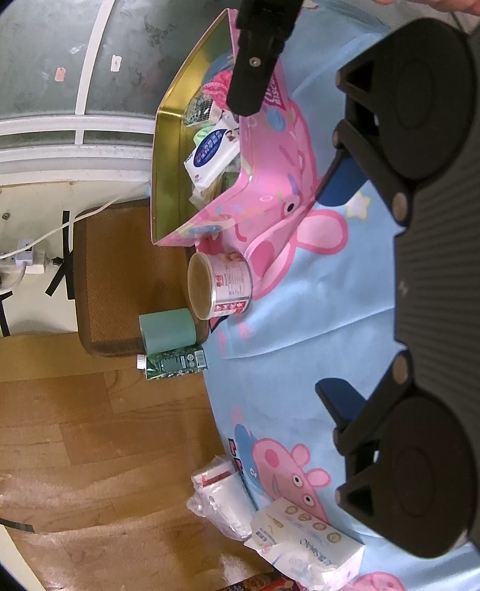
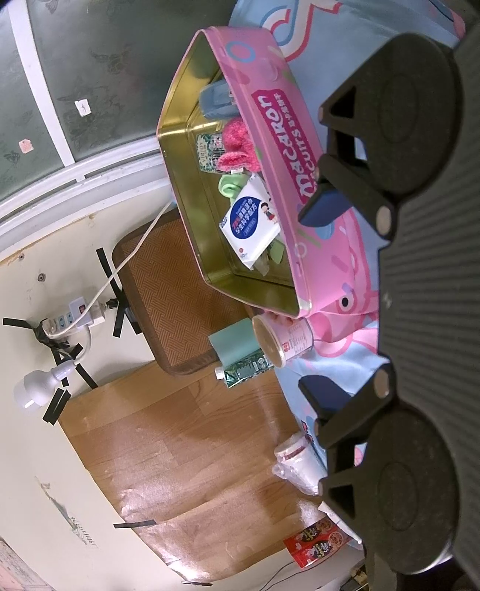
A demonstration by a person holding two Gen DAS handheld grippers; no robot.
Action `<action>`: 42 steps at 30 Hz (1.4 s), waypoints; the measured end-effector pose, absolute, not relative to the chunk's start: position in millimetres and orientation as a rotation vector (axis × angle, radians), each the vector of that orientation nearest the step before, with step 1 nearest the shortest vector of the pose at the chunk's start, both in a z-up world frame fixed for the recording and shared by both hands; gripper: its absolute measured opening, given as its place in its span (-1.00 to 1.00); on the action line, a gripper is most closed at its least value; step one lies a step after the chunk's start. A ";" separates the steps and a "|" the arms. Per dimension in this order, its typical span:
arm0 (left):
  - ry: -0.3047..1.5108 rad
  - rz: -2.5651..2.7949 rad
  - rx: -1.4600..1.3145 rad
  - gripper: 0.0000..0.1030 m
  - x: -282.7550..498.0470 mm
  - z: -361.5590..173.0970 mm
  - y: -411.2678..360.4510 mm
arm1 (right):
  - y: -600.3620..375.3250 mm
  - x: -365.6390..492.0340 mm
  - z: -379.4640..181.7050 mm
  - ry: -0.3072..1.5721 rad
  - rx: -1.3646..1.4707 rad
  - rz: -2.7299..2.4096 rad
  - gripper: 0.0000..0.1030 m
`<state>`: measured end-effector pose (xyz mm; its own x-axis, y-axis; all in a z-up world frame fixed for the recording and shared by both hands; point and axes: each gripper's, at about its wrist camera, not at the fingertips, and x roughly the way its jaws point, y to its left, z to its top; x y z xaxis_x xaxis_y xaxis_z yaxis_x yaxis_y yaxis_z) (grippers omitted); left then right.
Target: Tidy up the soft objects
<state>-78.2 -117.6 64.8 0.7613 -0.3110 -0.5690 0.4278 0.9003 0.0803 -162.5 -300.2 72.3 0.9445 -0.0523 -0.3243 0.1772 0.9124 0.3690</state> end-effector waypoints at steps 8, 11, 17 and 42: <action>0.601 -0.409 0.201 0.99 -76.9 63.9 -115.0 | -301.5 -162.8 71.8 0.316 0.406 -0.115 0.74; 0.613 -0.409 0.198 0.99 -76.2 62.2 -114.4 | -302.1 -162.5 71.9 0.317 0.406 -0.114 0.74; 0.622 -0.392 0.204 0.99 -74.6 58.8 -112.2 | -303.2 -162.1 71.4 0.319 0.408 -0.112 0.74; 0.698 -0.364 0.241 0.99 -65.9 40.0 -114.5 | -302.3 -163.4 62.7 0.336 0.434 -0.131 0.75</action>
